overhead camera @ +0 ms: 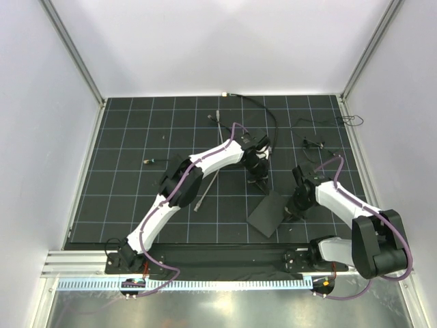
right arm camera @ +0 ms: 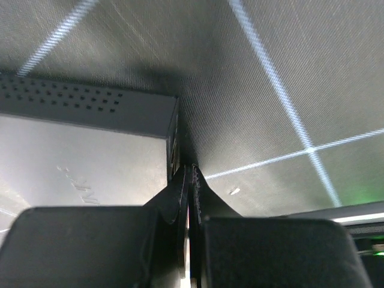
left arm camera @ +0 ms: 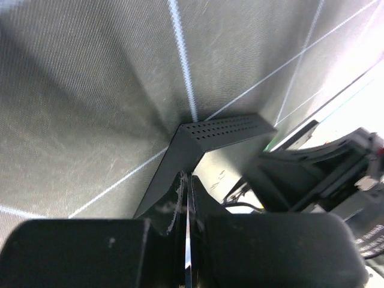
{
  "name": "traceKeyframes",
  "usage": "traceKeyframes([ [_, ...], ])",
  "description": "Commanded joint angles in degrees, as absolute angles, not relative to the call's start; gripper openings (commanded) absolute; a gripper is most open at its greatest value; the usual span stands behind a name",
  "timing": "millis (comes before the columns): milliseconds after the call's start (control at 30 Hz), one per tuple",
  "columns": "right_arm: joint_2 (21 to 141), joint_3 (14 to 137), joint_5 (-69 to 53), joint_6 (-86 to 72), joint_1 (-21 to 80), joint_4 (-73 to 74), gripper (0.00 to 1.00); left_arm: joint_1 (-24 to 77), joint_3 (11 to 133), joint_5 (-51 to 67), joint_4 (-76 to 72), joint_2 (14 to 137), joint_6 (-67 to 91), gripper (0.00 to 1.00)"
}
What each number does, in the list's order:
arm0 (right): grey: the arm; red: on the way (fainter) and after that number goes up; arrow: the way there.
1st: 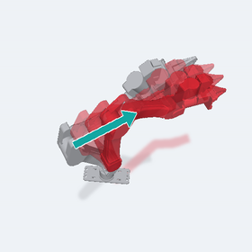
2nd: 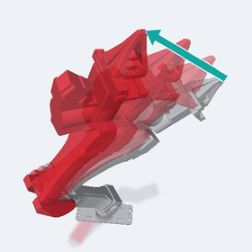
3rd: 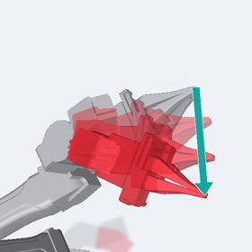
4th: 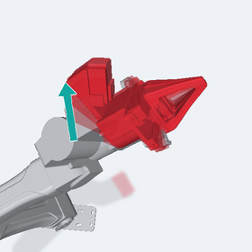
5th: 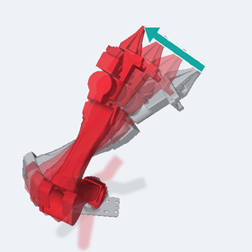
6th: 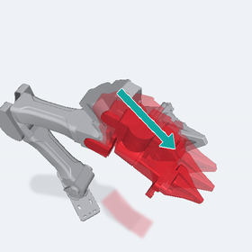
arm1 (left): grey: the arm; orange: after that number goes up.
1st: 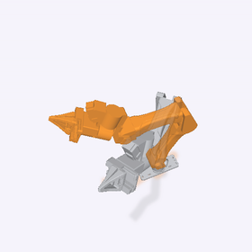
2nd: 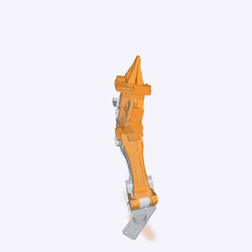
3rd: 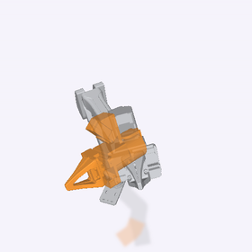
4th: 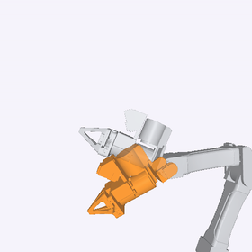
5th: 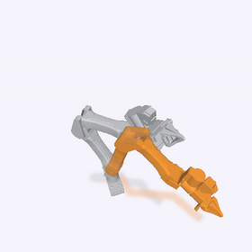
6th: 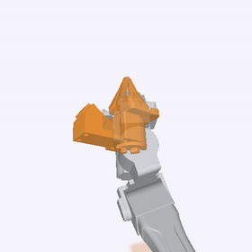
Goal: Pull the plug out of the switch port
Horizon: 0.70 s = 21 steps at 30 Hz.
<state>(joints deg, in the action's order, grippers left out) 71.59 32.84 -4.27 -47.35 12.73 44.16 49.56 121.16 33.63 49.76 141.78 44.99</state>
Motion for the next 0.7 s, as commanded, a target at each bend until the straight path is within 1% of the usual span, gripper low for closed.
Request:
traceKeyframes([
  [0,70.4,30.7,-11.9,-56.4,14.8,31.9,0.01,52.0,121.6,42.8,42.0,142.3,47.5,0.04],
  [33,70.3,29.3,-13.4,-58.1,15.8,27.6,0.01,52.4,121.7,43.3,40.8,142.6,47.7,0.05],
  [100,69.6,28.7,-14.8,-62.0,16.9,25.0,0.01,52.3,122.3,43.4,41.0,142.6,47.3,0.05],
  [200,67.9,29.6,-15.0,-63.7,17.4,24.7,0.01,51.2,128.1,36.5,49.3,142.4,42.1,0.07],
  [233,67.0,29.8,-15.2,-64.2,17.4,24.4,0.01,50.7,131.2,29.9,53.7,141.9,39.7,0.09],
  [267,65.6,30.0,-15.4,-64.7,17.4,24.6,0.01,49.2,132.4,26.8,55.8,140.3,38.9,0.16],
  [333,64.4,32.2,-14.4,-63.2,17.4,27.9,0.01,47.2,133.5,21.9,59.4,138.2,38.5,0.22],
  [367,64.1,33.2,-13.6,-62.1,17.2,29.7,0.01,46.2,133.5,19.0,60.1,135.6,38.8,0.29],
  [433,63.9,37.1,-11.1,-57.2,17.3,35.1,0.01,43.8,131.3,16.8,60.6,132.4,38.5,0.33],
  [467,64.2,38.4,-10.2,-55.6,17.3,36.9,0.01,43.3,130.4,15.5,60.6,131.0,37.6,0.37],
  [500,64.8,39.7,-9.2,-53.9,17.1,39.5,0.02,42.8,129.3,15.3,60.7,128.3,37.4,0.39],
  [533,65.3,41.9,-7.5,-51.0,16.8,40.4,0.05,42.6,126.4,15.6,60.9,126.9,37.1,0.42],
  [567,65.6,42.9,-6.4,-49.2,16.5,41.0,0.08,42.5,124.5,16.8,60.6,125.6,36.7,0.48],
  [600,66.2,43.8,-5.8,-47.6,15.6,41.0,0.14,42.5,122.4,17.8,60.4,122.6,36.6,0.5],
  [667,66.6,46.0,-5.9,-41.7,14.5,39.6,0.22,42.5,114.6,19.4,58.6,119.6,36.6,0.53],
])
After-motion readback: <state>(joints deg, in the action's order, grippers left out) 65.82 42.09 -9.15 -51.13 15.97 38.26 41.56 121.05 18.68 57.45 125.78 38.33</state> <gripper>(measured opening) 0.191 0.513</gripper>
